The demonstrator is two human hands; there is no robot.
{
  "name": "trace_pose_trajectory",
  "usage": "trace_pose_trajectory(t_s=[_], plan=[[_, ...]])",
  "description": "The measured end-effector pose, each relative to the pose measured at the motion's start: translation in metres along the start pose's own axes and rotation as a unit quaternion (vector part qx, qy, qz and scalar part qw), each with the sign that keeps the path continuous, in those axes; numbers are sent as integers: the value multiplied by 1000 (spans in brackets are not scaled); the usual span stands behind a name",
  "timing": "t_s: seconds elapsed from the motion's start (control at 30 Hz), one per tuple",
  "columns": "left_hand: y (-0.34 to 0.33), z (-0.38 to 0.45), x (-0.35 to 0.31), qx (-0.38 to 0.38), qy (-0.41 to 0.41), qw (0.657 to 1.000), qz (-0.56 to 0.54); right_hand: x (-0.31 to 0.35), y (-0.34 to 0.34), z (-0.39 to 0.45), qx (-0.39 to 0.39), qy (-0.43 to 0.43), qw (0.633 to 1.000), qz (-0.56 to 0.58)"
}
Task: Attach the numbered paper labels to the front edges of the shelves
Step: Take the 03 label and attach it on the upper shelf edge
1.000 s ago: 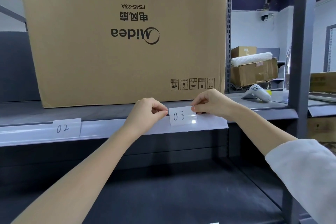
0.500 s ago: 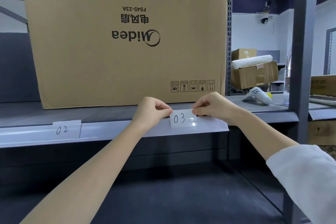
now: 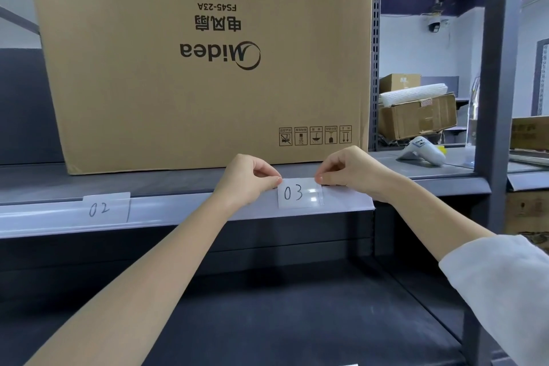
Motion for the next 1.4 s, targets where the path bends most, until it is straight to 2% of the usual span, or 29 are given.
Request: trace_pose_trajectory(t_s=[0.4, 0.7, 0.77, 0.83, 0.9, 0.97, 1.1, 1.27, 1.4], plan=[[0, 1, 3, 0, 2, 999, 38, 0, -3, -1, 18, -10, 1000, -14], [0, 2, 4, -14, -10, 999, 44, 1, -5, -1, -8, -7, 999, -39], [6, -4, 0, -33, -28, 999, 6, 3, -3, -4, -46, 12, 997, -57], [20, -17, -2, -90, -66, 993, -32, 7, 3, -10, -121, 48, 991, -37], [34, -39, -1, -138, -107, 984, -23, 9, 4, -21, -191, 70, 979, 3], [43, -66, 10, -147, -114, 983, 1, 10, -6, -32, -212, 70, 975, 23], [56, -122, 51, -133, -62, 989, 6, 7, -58, -55, -171, 44, 983, 43], [88, -198, 143, -111, 47, 993, 15, -1, -143, -91, -26, -25, 999, 40], [131, -278, 218, -111, 134, 985, -9, 14, -211, -121, -7, -86, 994, 60]])
Point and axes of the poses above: each hand's wrist, its own z-axis towards the middle knuckle, its own y-axis out of the back of the hand, x = y × z, the point moved 6 cm from there along z, towards the middle knuckle, and after that the axes turned 6 degrees about x, right-handed, at the moved point
